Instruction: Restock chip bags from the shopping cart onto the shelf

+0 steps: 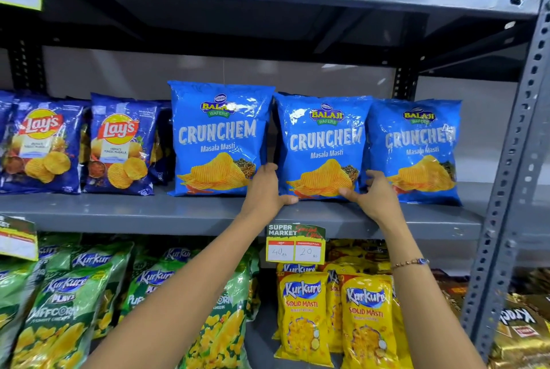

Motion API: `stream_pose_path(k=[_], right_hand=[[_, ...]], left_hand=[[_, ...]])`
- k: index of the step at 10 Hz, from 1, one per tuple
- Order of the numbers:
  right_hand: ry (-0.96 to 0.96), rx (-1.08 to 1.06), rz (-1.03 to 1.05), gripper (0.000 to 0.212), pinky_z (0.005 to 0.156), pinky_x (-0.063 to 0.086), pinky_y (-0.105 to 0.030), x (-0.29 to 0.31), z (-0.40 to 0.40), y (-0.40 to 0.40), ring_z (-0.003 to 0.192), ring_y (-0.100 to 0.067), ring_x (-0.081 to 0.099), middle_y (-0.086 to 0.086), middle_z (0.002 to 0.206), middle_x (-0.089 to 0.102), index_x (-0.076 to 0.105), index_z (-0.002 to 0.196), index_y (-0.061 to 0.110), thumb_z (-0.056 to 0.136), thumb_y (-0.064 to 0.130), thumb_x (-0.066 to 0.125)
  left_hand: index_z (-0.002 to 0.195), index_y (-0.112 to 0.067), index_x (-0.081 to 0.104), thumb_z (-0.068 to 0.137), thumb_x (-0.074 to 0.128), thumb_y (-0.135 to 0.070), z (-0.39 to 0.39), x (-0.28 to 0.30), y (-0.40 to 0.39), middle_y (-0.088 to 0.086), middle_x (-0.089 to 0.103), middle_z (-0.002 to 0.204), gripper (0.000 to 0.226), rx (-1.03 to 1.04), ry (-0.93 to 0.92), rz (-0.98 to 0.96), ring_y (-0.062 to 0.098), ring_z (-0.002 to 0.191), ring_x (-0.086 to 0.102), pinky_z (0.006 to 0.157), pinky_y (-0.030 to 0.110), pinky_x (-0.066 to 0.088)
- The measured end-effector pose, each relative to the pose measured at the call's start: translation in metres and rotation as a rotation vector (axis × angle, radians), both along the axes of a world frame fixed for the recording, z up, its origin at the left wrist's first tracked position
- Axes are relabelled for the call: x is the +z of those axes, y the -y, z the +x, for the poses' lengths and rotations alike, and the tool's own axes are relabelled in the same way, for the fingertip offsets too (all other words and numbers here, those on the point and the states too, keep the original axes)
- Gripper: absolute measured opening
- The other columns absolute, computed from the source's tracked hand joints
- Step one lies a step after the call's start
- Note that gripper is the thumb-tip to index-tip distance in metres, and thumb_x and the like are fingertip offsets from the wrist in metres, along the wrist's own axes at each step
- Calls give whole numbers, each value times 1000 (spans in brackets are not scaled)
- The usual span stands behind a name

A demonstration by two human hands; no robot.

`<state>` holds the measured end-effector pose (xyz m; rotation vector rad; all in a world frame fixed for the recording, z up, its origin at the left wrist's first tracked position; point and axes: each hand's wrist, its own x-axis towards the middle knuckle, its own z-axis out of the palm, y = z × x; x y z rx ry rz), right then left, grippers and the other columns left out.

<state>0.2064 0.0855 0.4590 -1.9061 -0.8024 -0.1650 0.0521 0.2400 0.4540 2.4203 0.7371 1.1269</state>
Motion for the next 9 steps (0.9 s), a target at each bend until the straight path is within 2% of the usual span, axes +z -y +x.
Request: stream_pose_path(k=[1, 2, 3, 4, 5, 6, 7, 8, 9], right_hand=[[217, -140, 173, 49, 89, 45, -40, -4, -37, -5, 108, -29, 54, -16, 116, 56, 53, 115, 6, 77, 27, 76], [277, 67, 259, 21, 80, 53, -31, -2, -84, -28, 86, -16, 63, -2, 92, 65, 63, 98, 13, 81, 21, 72], [250, 297, 127, 32, 91, 52, -33, 0, -120, -65, 102, -19, 63, -6, 108, 68, 62, 113, 10, 83, 20, 70], [215, 329, -28, 68, 104, 39, -37, -1, -140, -103, 128, -30, 46, -17, 139, 47, 38, 139, 2, 84, 26, 69], [120, 299, -95, 87, 108, 32, -37, 3, -141, -125, 137, -35, 32, -21, 150, 30, 16, 146, -3, 84, 28, 69], [30, 300, -158, 74, 96, 42, -40, 5, -134, -135, 126, -35, 45, -20, 137, 47, 30, 136, -2, 83, 30, 70], [39, 267, -144, 56, 80, 45, -36, 3, -135, -136, 112, -33, 55, -17, 122, 59, 43, 122, 0, 83, 29, 70], [32, 264, -136, 56, 87, 47, -38, 2, -134, -136, 114, -32, 54, -17, 125, 58, 44, 123, 0, 82, 28, 71], [80, 228, -194, 57, 84, 44, -36, 9, -146, -128, 110, -31, 53, -19, 126, 54, 43, 123, -2, 84, 31, 69]], left_hand=[[114, -12, 56, 75, 77, -29, -35, 5, -7, 4, 59, 103, 47, 46, 260, 81, 23, 96, 58, 76, 29, 44], [118, -9, 49, 75, 75, -29, -76, 10, -29, 12, 48, 120, 54, 230, 581, 142, 27, 112, 44, 88, 30, 34], [132, 1, 34, 69, 79, -38, -110, 15, -58, 25, 32, 137, 86, 385, 562, -5, 38, 128, 30, 101, 47, 30], [142, 11, 15, 70, 79, -37, -129, 14, -88, 31, 18, 148, 107, 309, 230, -190, 40, 141, 14, 112, 49, 22], [134, 11, 32, 73, 77, -38, -134, 11, -102, 29, 38, 141, 91, 237, 16, -275, 39, 133, 35, 104, 43, 35], [118, 2, 49, 74, 77, -38, -134, 8, -109, 21, 56, 124, 65, 163, 38, -302, 35, 115, 53, 82, 36, 42], [116, -2, 50, 73, 78, -38, -137, 8, -110, 17, 58, 122, 63, 122, 62, -338, 32, 112, 55, 83, 38, 46], [115, -3, 52, 73, 78, -38, -136, 6, -116, 17, 58, 123, 60, 92, 58, -337, 32, 113, 55, 90, 41, 47], [124, 2, 44, 74, 76, -42, -141, 10, -110, 20, 54, 129, 74, 111, 16, -326, 34, 118, 52, 95, 45, 47]])
